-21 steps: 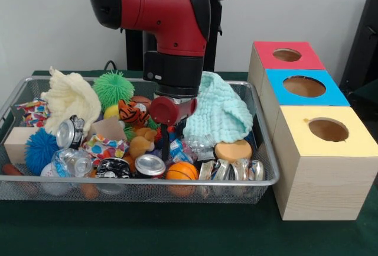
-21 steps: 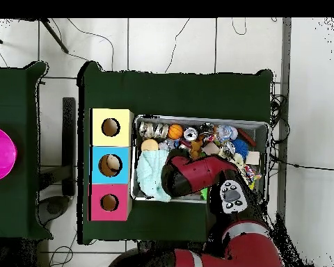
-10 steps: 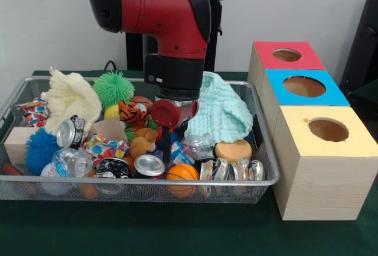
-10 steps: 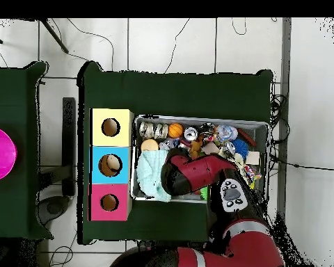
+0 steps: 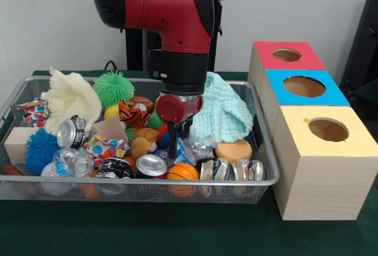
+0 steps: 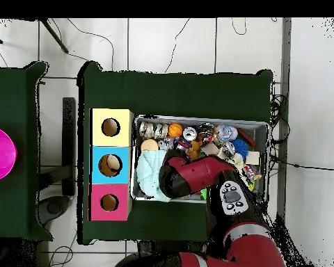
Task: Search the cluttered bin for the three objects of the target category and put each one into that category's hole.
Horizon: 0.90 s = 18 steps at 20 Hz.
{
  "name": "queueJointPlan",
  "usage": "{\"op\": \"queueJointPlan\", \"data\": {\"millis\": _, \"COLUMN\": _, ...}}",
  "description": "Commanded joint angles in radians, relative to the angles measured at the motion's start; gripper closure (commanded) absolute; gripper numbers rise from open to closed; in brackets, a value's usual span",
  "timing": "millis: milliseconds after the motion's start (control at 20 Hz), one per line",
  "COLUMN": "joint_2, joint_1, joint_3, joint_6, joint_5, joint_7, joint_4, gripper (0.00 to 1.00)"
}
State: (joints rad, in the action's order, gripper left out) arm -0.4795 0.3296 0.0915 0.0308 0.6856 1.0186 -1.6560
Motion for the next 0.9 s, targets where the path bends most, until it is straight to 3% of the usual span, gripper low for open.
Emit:
{"op": "queueJointPlan", "data": {"millis": 50, "joint_2": 0.007, "joint_1": 0.004, "joint_3": 0.079, "joint_6": -0.031, "joint_5": -0.031, "joint_7": 0.204, "joint_4": -0.069, "gripper": 0.0}}
{"op": "queueJointPlan", "data": {"millis": 500, "joint_2": 0.041, "joint_1": -0.089, "joint_3": -0.074, "joint_6": -0.132, "joint_5": -0.131, "joint_7": 0.322, "joint_4": -0.054, "gripper": 0.0}}
{"op": "queueJointPlan", "data": {"millis": 800, "joint_2": 0.061, "joint_1": -0.097, "joint_3": -0.138, "joint_6": -0.187, "joint_5": -0.196, "joint_7": 0.333, "joint_4": -0.072, "gripper": 0.0}}
{"op": "queueJointPlan", "data": {"millis": 900, "joint_2": 0.063, "joint_1": -0.074, "joint_3": -0.117, "joint_6": -0.196, "joint_5": -0.198, "joint_7": 0.319, "joint_4": -0.077, "gripper": 0.0}}
